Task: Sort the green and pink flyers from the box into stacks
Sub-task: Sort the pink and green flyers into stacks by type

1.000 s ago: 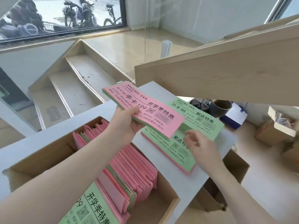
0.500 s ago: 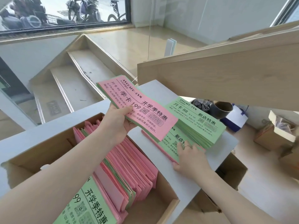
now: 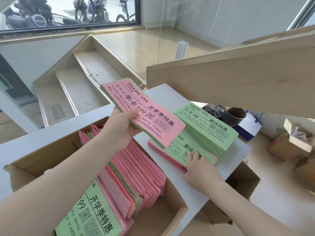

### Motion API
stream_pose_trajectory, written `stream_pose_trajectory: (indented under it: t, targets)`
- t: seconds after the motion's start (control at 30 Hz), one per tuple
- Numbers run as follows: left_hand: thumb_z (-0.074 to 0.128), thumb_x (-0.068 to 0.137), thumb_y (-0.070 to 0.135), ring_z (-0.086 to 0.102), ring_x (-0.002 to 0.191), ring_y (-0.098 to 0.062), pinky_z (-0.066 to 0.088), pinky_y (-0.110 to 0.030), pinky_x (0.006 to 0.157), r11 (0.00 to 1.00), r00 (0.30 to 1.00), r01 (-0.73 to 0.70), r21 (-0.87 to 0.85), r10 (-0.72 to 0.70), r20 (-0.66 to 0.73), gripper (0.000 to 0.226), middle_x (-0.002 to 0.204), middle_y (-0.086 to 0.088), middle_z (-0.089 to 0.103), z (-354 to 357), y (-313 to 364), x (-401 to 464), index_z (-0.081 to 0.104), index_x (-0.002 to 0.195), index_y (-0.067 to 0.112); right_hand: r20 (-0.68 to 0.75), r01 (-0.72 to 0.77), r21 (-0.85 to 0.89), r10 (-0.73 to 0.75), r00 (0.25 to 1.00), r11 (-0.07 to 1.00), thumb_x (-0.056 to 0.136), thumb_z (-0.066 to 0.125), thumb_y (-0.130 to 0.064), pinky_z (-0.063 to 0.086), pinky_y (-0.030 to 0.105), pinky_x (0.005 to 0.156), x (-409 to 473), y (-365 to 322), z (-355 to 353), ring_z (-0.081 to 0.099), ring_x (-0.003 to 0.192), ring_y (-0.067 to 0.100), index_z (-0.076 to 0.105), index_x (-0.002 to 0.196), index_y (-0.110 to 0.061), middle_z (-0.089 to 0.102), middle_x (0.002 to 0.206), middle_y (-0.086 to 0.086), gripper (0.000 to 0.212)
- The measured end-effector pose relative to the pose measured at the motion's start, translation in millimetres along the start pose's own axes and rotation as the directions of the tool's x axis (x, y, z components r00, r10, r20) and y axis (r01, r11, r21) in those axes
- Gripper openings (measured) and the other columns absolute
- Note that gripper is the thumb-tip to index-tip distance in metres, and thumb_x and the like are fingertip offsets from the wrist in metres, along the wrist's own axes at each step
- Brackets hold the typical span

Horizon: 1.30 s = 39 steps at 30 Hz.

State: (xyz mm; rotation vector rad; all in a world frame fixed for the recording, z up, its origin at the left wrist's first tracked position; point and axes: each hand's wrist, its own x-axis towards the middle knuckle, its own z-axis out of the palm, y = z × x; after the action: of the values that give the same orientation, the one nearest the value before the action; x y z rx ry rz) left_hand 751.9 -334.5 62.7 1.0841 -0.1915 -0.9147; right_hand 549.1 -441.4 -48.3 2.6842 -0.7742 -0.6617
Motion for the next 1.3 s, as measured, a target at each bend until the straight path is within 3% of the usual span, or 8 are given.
stream_pose_trajectory:
  t: [0.13,0.23,0.33,0.4,0.7,0.93,1.1,1.3]
  targets:
    - [0.039,0.095,-0.004,0.068,0.087,-0.022,0.059,-0.038,0.068,1.000,1.000,0.026,0.017,-0.027,0.016,0.030,0.105,-0.005,0.068,4.1,-2.7,2.0,0.048,0.112,0.020,0.055,-0.091,0.069,0.088,0.995,0.993,0.099,0.025,-0.033,0.039,0.043,0.098,-18.5,-7.9,-0.6,0.037,0.127,0.041,0.002,0.145,0.008,0.011,0.151,0.033,0.066]
    - [0.038,0.095,-0.005,0.068,0.087,-0.022,0.059,-0.039,0.067,0.999,0.998,0.045,0.016,-0.045,0.039,0.029,0.109,-0.007,0.066,12.3,-5.8,5.1,0.046,0.113,0.017,-0.034,-0.123,0.361,0.145,0.989,0.924,0.091,0.016,-0.064,0.033,0.040,0.102,-27.1,0.5,-15.8,0.036,0.132,0.028,0.032,0.142,-0.012,0.031,0.151,0.012,0.075]
    - [0.038,0.095,-0.007,0.066,0.091,-0.024,0.057,-0.041,0.067,0.998,0.999,0.035,0.054,-0.038,0.040,0.034,0.113,-0.007,0.065,22.6,-4.5,12.9,0.043,0.120,0.015,-0.101,-0.075,0.896,0.365,0.926,0.438,0.090,0.020,-0.061,0.043,0.036,0.086,-24.4,23.1,-48.5,0.054,0.104,0.024,0.061,0.098,-0.021,0.061,0.110,0.004,0.058]
    - [0.038,0.094,-0.007,0.066,0.090,-0.023,0.056,-0.042,0.070,0.998,1.000,0.019,0.068,-0.019,0.003,0.032,0.108,-0.005,0.064,29.3,-2.7,23.2,0.042,0.116,0.016,-0.086,0.014,0.985,0.424,0.902,0.170,0.097,0.033,-0.043,0.045,0.038,0.086,-16.1,37.3,-64.2,0.059,0.097,0.025,0.063,0.098,-0.010,0.066,0.105,0.009,0.044]
    - [0.036,0.092,-0.011,0.063,0.093,-0.028,0.053,-0.042,0.063,0.859,0.947,0.283,0.427,-0.179,-0.267,0.041,0.117,-0.011,0.059,15.2,4.2,110.6,0.045,0.126,0.012,-0.165,0.035,0.820,0.178,0.970,0.571,0.099,0.039,-0.029,0.029,0.031,0.109,28.8,32.6,-36.9,0.037,0.133,0.016,0.035,0.142,-0.013,0.038,0.146,0.001,0.046]
    - [0.043,0.091,-0.010,0.059,0.107,-0.035,0.048,-0.053,0.087,0.336,0.855,0.379,0.862,-0.485,-0.187,0.032,0.113,-0.015,0.062,8.1,2.8,142.4,0.050,0.117,0.008,0.014,-0.092,0.682,0.113,0.993,0.725,0.092,0.046,-0.043,0.034,0.040,0.106,48.3,31.8,-23.1,0.036,0.130,0.025,0.029,0.140,-0.014,0.034,0.146,0.004,0.058]
    - [0.055,0.078,0.001,0.061,0.103,-0.030,0.052,-0.045,0.089,-0.100,0.956,0.063,0.993,-0.281,-0.088,0.049,0.116,-0.008,0.061,-0.1,-15.7,169.6,0.047,0.125,0.012,-0.027,-0.097,0.648,0.149,0.988,0.755,0.090,0.047,-0.050,0.038,0.040,0.101,47.0,27.8,-17.5,0.034,0.128,0.024,0.028,0.138,-0.015,0.035,0.142,0.003,0.062]
    - [0.054,0.086,0.011,0.037,0.120,-0.034,0.037,-0.041,0.092,-0.440,0.999,-0.002,0.898,-0.033,-0.014,0.067,0.134,-0.018,0.034,12.2,-35.3,157.9,0.018,0.142,0.012,-0.038,-0.145,0.644,0.220,0.975,0.751,0.089,0.047,-0.054,0.038,0.038,0.098,43.4,22.5,-15.4,0.035,0.124,0.025,0.032,0.134,-0.015,0.037,0.135,0.005,0.062]
